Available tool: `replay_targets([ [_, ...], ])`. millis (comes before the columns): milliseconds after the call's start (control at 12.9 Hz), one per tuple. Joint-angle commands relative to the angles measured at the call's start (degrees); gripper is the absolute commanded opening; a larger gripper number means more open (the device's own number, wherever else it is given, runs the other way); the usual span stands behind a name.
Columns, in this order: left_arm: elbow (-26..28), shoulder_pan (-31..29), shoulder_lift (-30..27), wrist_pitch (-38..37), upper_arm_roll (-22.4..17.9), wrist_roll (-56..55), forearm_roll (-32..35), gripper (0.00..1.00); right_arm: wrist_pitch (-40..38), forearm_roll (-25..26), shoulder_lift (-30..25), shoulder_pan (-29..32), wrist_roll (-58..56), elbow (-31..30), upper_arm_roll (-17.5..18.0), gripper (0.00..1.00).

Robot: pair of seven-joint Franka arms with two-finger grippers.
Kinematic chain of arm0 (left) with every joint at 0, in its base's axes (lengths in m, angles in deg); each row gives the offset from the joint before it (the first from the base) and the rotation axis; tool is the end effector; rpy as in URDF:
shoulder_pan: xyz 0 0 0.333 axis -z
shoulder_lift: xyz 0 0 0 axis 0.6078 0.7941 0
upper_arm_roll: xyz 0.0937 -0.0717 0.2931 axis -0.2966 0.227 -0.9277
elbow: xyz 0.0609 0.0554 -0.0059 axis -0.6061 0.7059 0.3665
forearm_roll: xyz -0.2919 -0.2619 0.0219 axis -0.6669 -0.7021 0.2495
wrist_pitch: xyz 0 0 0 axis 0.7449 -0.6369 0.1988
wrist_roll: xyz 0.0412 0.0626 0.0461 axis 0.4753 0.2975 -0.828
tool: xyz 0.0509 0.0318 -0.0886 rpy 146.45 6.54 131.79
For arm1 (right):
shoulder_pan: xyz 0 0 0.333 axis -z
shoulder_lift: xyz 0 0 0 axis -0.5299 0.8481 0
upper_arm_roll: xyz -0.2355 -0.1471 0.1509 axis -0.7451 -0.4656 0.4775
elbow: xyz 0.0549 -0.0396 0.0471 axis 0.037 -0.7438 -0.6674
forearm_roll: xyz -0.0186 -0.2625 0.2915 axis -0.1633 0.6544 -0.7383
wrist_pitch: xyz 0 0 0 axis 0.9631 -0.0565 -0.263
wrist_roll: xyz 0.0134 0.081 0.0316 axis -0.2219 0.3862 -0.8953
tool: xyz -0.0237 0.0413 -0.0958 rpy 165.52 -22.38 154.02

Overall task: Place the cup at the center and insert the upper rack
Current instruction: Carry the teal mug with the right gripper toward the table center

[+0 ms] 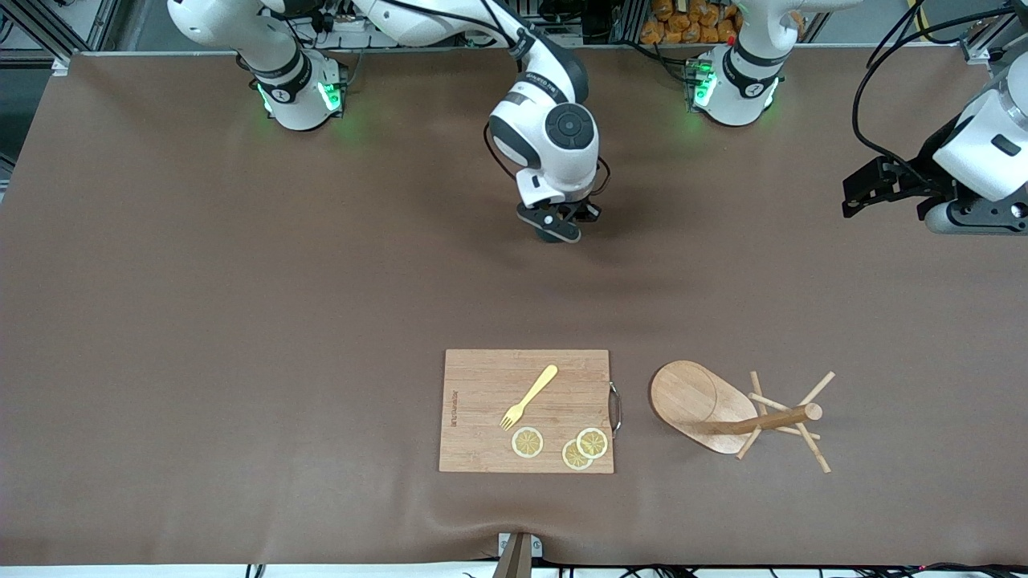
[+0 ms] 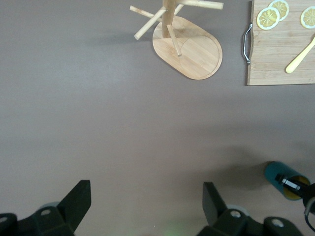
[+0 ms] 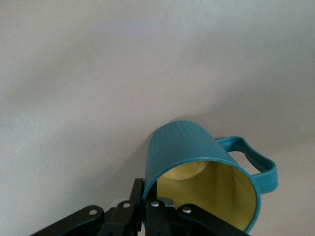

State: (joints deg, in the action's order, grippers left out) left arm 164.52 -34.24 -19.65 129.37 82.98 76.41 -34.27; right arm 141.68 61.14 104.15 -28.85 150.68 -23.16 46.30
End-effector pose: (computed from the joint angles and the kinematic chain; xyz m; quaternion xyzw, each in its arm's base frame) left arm 0.5565 -0.0701 0.6325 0.9996 -0.0236 -0.0130 0.0017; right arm 0.3744 0.6261 0.2610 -0.9566 0.2789 0.0795 0.0295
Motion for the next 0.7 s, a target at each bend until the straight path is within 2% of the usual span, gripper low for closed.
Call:
replay_targets([
  [0,-0.5,0.6,0.1,0.3,0.3,0.2,-0.2,1.00,0.1,-3.4,1.0,-0.4,4.5,1.8,0.0,0.00],
  [78,-0.5,0.7,0.1,0.3,0.3,0.1,-0.2,1.00,0.1,-3.5,1.0,-0.4,4.6,1.8,0.0,0.07],
  [155,-0.6,0.7,0.1,0.3,0.3,-0.1,-0.2,1.00,0.1,-3.6,1.2,-0.4,4.7,1.7,-0.1,0.32],
  [233,-0.6,0.7,0.1,0.3,0.3,-0.1,-0.2,1.00,0.2,-3.6,1.8,-0.4,4.8,1.7,-0.1,0.67],
  [310,-0.6,0.7,0.1,0.3,0.4,-0.1,-0.2,1.00,0.2,-3.6,2.1,-0.3,4.8,1.7,-0.1,0.76],
  [388,-0.6,0.7,0.1,0.3,0.4,-0.1,-0.2,1.00,0.2,-3.6,2.1,-0.2,4.8,1.7,-0.1,1.00],
  [621,-0.6,1.6,0.1,0.5,0.4,-0.8,-0.3,1.00,0.0,-3.5,1.3,0.4,4.3,1.9,-0.1,1.00],
])
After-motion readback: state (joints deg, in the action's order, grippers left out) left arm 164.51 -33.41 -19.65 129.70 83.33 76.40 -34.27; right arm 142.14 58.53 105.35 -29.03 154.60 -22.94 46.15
